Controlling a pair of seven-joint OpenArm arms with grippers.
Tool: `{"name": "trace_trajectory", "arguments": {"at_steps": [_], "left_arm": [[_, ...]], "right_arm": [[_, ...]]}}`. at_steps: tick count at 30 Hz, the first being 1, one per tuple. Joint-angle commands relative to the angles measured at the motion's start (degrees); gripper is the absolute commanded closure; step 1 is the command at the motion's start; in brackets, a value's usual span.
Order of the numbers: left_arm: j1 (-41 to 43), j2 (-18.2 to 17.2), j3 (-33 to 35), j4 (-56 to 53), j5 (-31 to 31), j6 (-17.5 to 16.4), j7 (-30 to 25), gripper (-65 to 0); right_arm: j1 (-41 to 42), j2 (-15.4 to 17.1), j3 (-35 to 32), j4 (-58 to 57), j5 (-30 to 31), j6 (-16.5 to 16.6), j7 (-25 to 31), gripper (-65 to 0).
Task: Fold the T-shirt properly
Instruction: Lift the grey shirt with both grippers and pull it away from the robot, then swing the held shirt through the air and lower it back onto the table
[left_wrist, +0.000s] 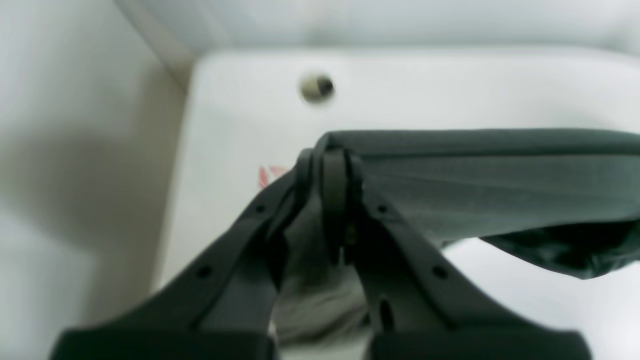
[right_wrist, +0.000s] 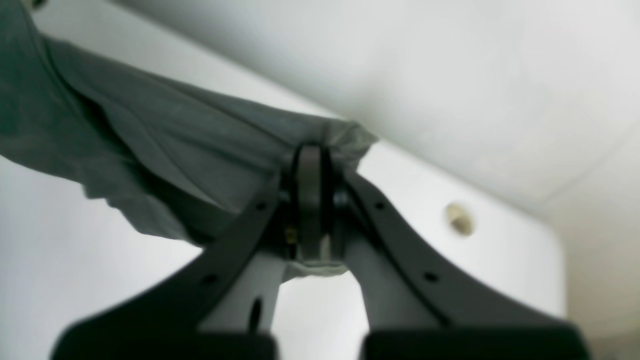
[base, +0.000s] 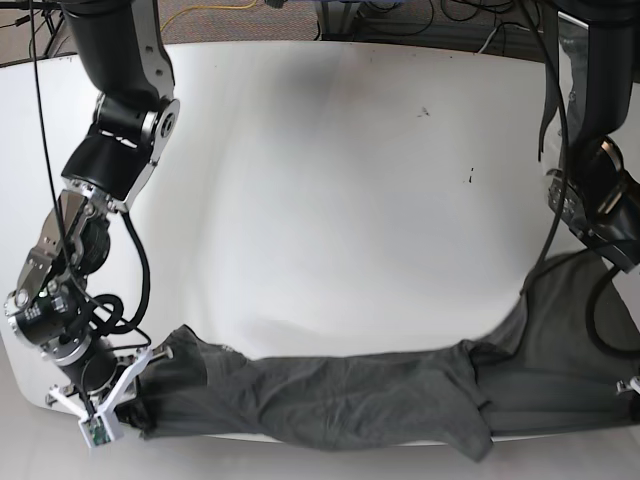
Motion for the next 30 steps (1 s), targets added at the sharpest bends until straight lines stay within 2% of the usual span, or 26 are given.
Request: {"name": "trace_trajectory", "arguments": {"at_steps": [1,6,15,30], "left_arm": [[-6.2,-2.5,1.0,0.9,-0.1,0.3,-1.4,0.0],[-12.4,-3.3,4.3,0.9,-0.4,0.3,-1.4,-0.3],[-20.4,-4.1,4.5,-0.5,-0.5,0.3,-1.4,-0.4],[-23.7,-4.1,6.9,-0.8,-0.4,0.3,-1.4,-0.4]], "right_arm": [[5.9,1.8,-0.9,-0.9,-0.6,-0.6,1.1,0.0],[13.4,3.4,-2.9,-6.2,-0.4,-0.6,1.1,0.0],[24.6,5.1,-7.5,-13.4,-0.4,-0.6,1.6,0.0],[29.6,5.7,-9.1,-16.0,-0.6,-0.6,2.5,0.0]]}}
